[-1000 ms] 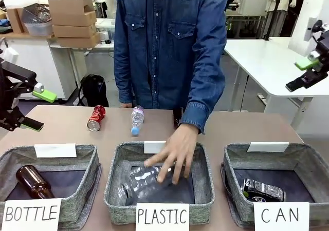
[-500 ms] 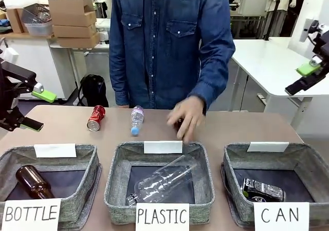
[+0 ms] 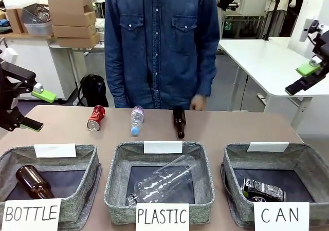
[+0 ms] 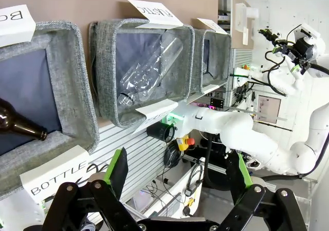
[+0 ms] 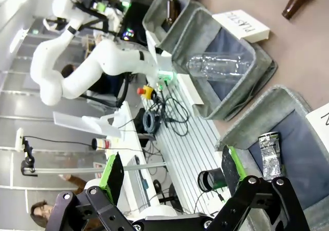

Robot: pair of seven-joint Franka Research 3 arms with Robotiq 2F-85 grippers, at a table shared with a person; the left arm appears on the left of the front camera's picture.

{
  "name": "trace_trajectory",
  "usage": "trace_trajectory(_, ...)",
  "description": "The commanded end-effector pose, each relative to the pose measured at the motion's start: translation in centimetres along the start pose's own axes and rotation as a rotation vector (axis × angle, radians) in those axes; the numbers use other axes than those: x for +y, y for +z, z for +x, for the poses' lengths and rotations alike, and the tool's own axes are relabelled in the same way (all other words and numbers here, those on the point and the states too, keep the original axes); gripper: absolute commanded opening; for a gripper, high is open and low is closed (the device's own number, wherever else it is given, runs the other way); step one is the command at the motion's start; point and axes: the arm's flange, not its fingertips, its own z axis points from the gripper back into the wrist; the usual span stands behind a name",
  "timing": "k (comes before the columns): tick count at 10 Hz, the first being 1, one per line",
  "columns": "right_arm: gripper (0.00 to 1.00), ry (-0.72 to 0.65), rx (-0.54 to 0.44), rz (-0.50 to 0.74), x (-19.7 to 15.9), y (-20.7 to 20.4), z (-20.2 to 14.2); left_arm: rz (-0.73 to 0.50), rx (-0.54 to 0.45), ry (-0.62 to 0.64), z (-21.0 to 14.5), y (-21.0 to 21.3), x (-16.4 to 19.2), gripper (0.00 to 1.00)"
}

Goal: Sort the can waste into the basket.
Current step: Pick up the can waste from the table and place it in the right Fabric basket.

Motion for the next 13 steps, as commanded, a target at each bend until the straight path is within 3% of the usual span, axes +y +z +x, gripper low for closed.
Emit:
trace_trajectory(1, 1.0, 0.015, 0.015, -0.005, 0.1, 0.5, -0.1, -0.019, -0.001, -0.001, -0.1, -0.2, 0.1, 1.0)
trace_trajectory(2, 1.0, 0.015, 0.015, -0.005, 0.1, 0.5, -0.1, 0.0, 0.0, 0.0, 0.0, 0.0, 0.0, 1.0)
trace_trajectory(3, 1.0, 0.015, 0.015, -0.005, 0.1, 0.5, -0.1, 0.21, -0.012, 0.051, 2.3, -0.1, -1.6, 1.0)
trace_trajectory(4, 1.0, 0.015, 0.015, -0.005, 0.1, 0.5, -0.1, 0.491, -0.016, 0.198, 4.8, -0.3, -1.4, 1.0)
trace_trajectory(6, 1.0, 0.015, 0.015, -0.005, 0.1, 0.5, -0.1, 1.015, -0.023, 0.352, 10.5, -2.0, 0.4, 1.0)
trace_trajectory(7, 1.0, 0.015, 0.015, -0.005, 0.1, 0.5, -0.1, 1.172, -0.024, 0.366, 12.3, -3.0, 1.4, 1.0)
trace_trajectory(8, 1.0, 0.015, 0.015, -0.005, 0.1, 0.5, -0.1, 1.126, 0.038, 0.251, 13.7, -4.3, 2.2, 1.0)
trace_trajectory(9, 1.0, 0.015, 0.015, -0.005, 0.1, 0.5, -0.1, 1.141, -0.163, 0.142, 15.2, -5.4, 2.3, 1.0)
trace_trajectory(10, 1.0, 0.015, 0.015, -0.005, 0.1, 0.5, -0.1, 0.695, -0.21, 0.117, 14.7, -5.6, 0.0, 1.0)
trace_trajectory(11, 1.0, 0.015, 0.015, -0.005, 0.1, 0.5, -0.1, 0.997, -0.124, 0.146, 14.1, -5.1, 3.1, 1.0)
trace_trajectory(13, 1.0, 0.015, 0.015, -0.005, 0.1, 0.5, -0.1, 0.997, -0.124, 0.146, 14.1, -5.1, 3.1, 1.0)
